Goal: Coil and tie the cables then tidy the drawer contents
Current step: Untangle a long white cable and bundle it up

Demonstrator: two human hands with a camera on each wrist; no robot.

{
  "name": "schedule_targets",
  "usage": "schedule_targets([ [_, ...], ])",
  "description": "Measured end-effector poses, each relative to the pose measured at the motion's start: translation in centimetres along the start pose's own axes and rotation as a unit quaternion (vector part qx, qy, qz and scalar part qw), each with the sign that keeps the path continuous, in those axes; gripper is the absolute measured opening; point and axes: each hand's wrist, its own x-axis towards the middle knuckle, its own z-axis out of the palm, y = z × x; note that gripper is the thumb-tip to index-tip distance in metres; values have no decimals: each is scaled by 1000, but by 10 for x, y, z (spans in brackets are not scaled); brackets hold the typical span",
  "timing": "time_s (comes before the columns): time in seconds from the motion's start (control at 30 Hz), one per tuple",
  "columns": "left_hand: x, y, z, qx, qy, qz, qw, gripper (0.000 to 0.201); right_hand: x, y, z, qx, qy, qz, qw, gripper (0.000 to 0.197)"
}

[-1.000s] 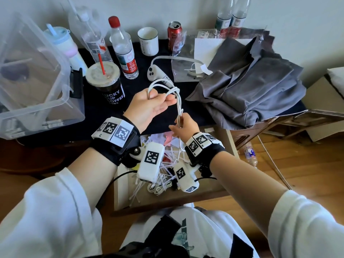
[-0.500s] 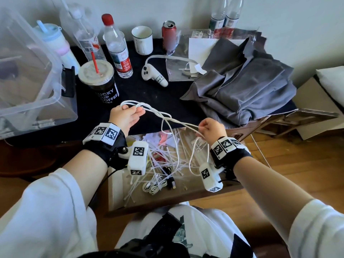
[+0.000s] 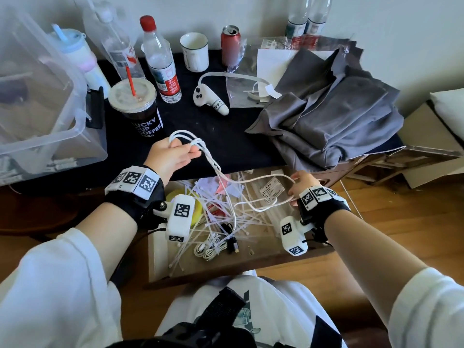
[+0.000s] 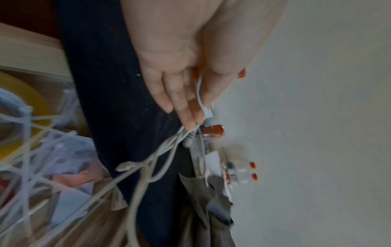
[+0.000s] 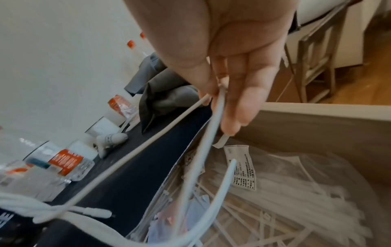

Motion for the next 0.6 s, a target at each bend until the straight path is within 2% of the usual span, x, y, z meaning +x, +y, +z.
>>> schedule_targets([
  [0.17, -18, 20, 28, 54, -116, 47, 991, 39, -11, -16, 7, -26, -7, -59, 998, 20],
  [0.3, -21, 32, 39, 28, -139, 62, 988, 39, -16, -22, 8, -19, -3, -74, 997, 9],
  [0.37, -21, 34, 43, 32, -135, 68, 988, 39, -19, -26, 10, -34, -11, -93, 995, 17],
  [0.43, -19, 33, 44, 35, -124, 71, 989, 38, -23, -33, 12, -46, -42, -122, 991, 24],
  [0.5, -17, 31, 45, 30, -114, 69, 991, 38, -30, -40, 15, -40, -109, -173, 978, 22],
  [0.6, -14, 28, 44, 22, -98, 59, 993, 38, -47, -51, 20, 41, -203, -262, 943, 13],
])
